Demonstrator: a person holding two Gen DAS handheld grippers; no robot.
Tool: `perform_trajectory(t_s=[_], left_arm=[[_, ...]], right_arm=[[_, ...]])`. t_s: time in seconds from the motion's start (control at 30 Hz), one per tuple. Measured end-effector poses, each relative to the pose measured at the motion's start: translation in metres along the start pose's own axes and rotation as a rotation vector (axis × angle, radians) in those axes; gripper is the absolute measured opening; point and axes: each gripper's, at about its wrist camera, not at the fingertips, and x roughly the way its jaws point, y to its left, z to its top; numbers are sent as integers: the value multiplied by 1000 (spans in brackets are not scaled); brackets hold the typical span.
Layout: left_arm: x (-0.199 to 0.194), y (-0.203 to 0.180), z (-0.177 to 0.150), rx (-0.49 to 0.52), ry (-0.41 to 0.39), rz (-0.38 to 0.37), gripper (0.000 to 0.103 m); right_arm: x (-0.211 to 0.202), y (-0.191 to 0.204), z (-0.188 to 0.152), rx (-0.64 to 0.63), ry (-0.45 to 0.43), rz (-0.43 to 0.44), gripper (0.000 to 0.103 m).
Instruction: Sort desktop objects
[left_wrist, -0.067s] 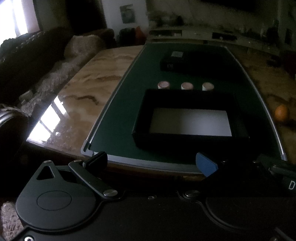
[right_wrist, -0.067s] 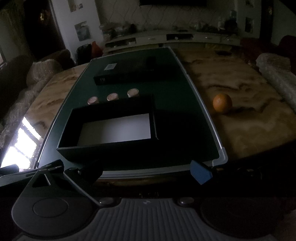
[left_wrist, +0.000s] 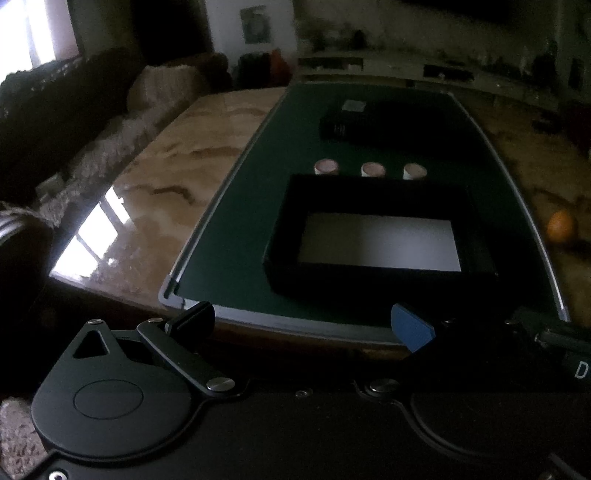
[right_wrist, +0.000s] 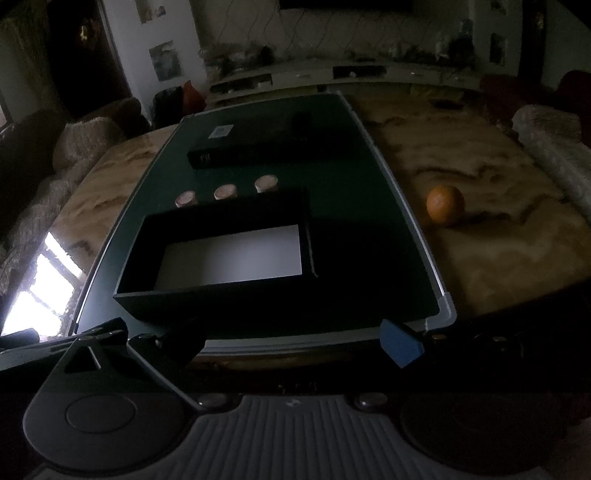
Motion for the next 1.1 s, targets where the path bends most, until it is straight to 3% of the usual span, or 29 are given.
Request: perform_trajectory(t_s=[0.23,1.1], left_arm=[[4,11,-2,-52,8,-49,103],[20,28,-2,-57,73,-38,103]], right_arm=[[1,5,0,-7,-1,-1,103],[10,19,1,-51,69,22,103]])
